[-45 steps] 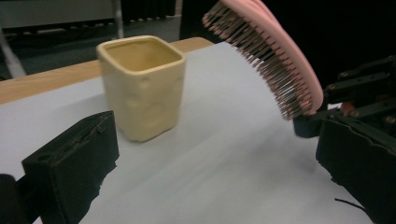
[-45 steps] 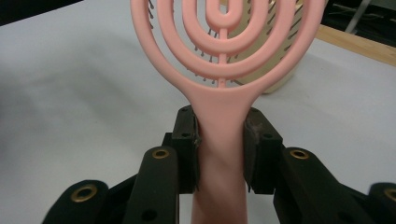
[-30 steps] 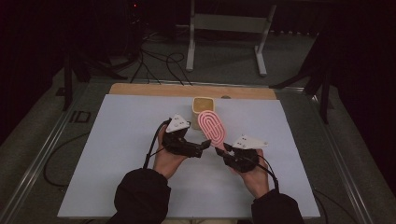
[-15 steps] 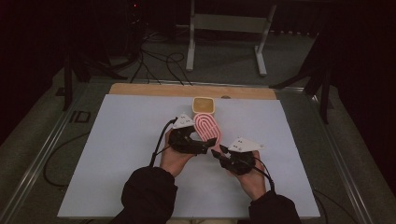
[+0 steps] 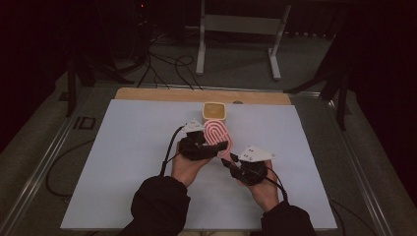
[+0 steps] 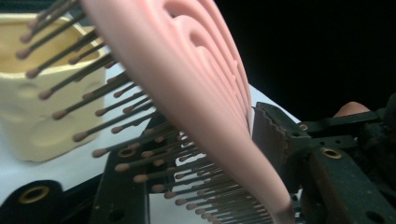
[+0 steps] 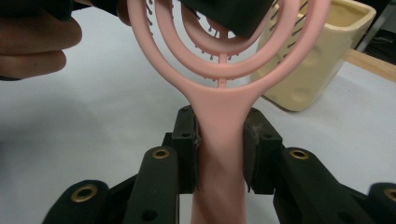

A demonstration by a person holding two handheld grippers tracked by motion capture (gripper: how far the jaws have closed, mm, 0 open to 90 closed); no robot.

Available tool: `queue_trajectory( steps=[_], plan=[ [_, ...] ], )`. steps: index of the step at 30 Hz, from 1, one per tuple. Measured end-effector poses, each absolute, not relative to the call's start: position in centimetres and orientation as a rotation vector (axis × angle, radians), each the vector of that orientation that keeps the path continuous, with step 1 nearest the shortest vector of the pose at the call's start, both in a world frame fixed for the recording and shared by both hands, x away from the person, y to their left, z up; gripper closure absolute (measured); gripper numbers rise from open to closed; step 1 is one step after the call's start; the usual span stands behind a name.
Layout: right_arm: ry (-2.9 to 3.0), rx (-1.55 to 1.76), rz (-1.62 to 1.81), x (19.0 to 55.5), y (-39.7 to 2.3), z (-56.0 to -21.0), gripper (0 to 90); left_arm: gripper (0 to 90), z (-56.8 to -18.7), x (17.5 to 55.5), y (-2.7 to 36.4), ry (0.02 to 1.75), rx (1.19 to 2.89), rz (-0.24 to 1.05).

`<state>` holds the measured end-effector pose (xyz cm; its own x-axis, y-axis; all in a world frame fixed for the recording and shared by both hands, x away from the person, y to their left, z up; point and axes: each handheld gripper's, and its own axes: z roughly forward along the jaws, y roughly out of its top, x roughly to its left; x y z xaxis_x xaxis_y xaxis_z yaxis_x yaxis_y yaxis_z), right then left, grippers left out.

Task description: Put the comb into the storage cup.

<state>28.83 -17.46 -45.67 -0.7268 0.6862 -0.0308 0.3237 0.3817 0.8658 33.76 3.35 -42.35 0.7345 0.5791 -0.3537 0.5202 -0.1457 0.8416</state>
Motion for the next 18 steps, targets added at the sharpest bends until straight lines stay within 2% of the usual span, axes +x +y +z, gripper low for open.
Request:
queue_trajectory(
  steps=[10,18],
  plan=[
    [2.276,0.875,1.268,28.95,-17.27,-46.04,69.7,61.2,-42.36,33.62,3.17,0.842,1.788,0.024],
    [2.273,0.872,1.264,28.97,-17.18,-46.06,69.5,63.6,-42.25,33.5,3.19,0.843,1.758,-0.022]
  ],
)
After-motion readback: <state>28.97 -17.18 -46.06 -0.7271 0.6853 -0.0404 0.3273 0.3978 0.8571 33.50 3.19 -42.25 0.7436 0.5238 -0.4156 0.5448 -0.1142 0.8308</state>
